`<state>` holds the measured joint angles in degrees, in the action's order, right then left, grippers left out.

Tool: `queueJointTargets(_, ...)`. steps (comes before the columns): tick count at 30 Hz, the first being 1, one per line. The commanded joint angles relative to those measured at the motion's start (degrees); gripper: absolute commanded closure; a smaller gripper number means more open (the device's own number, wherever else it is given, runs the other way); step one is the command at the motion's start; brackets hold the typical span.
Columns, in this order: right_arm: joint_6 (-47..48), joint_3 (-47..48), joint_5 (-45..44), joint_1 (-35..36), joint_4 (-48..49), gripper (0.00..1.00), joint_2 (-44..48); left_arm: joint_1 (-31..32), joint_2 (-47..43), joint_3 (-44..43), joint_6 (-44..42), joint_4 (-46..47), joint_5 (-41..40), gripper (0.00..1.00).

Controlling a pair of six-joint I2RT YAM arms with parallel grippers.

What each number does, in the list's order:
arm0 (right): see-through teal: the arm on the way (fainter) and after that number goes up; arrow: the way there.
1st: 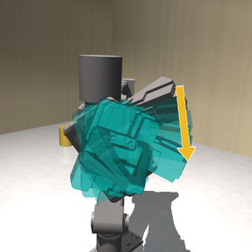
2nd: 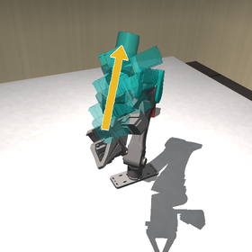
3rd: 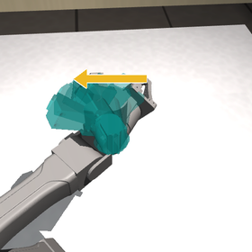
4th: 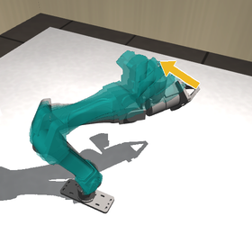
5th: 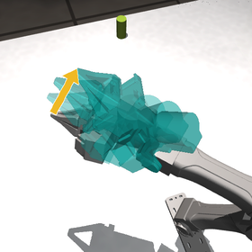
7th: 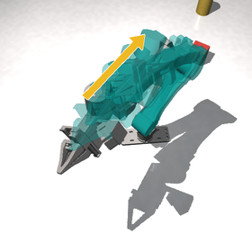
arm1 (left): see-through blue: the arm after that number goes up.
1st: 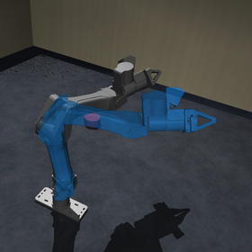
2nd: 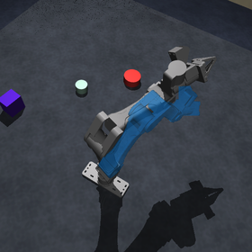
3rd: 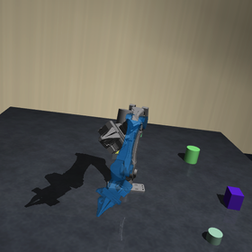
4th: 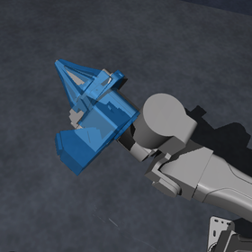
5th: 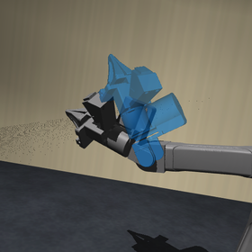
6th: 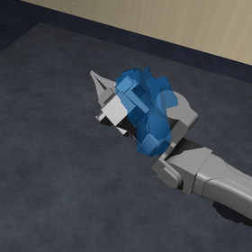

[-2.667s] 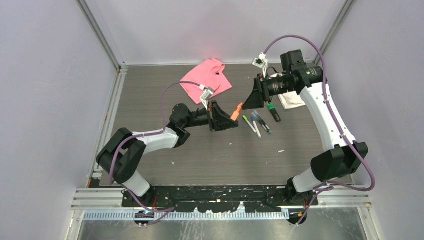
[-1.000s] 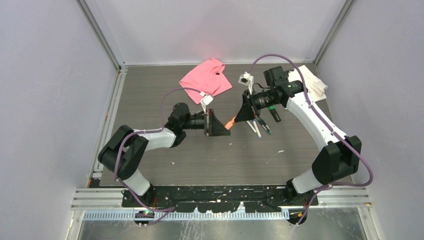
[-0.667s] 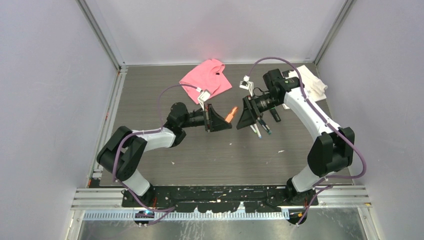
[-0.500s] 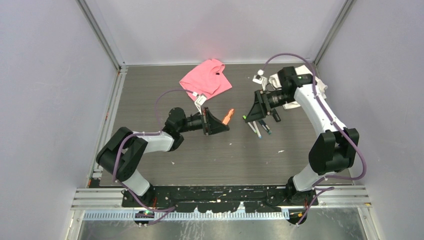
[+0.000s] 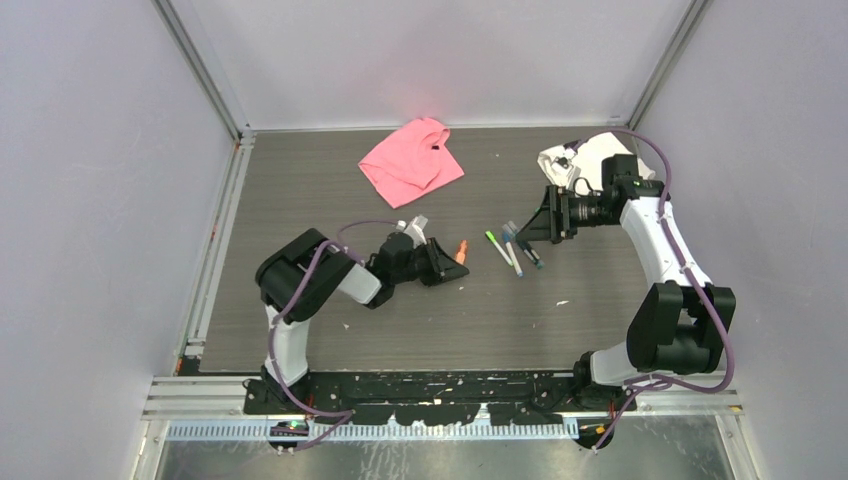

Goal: Insert the pens into the pen caps
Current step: Place the pen at the center of the board.

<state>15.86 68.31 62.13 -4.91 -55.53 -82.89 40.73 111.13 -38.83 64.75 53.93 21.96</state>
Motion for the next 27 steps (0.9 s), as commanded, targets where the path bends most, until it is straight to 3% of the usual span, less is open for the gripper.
queueJointTargets(1, -3.3, -0.5, 0.9, -0.6, 5.8, 0.28, 2.1, 3.6, 1.6, -7.6, 6.5, -11.6, -9.5, 0.98)
queueJointTargets(5, -4.3, -1.1, 1.5, -1.4, 6.7, 0.28, 2.2, 5.6, 3.7, -13.5, 7.8, -20.9, -12.1, 0.89)
queueJointTargets(9, -4.6, -1.5, 1.8, -1.8, 7.1, 0.28, 2.6, 5.9, 6.5, -16.3, 10.9, -22.5, -11.4, 0.64)
queueJointTargets(11, -4.7, -1.5, 1.9, -2.1, 7.2, 0.28, 2.8, 6.1, 7.0, -17.5, 10.9, -23.4, -10.4, 0.58)
queueJointTargets(19, -4.8, -1.1, 1.9, -3.3, 6.8, 0.28, 3.3, 6.1, 3.2, -15.9, 7.8, -25.5, -8.9, 0.48)
queueJointTargets(27, -1.4, 0.8, -0.7, -4.1, 3.3, 0.28, 3.6, 5.7, -7.7, -15.8, -4.0, -39.5, -6.0, 0.44)
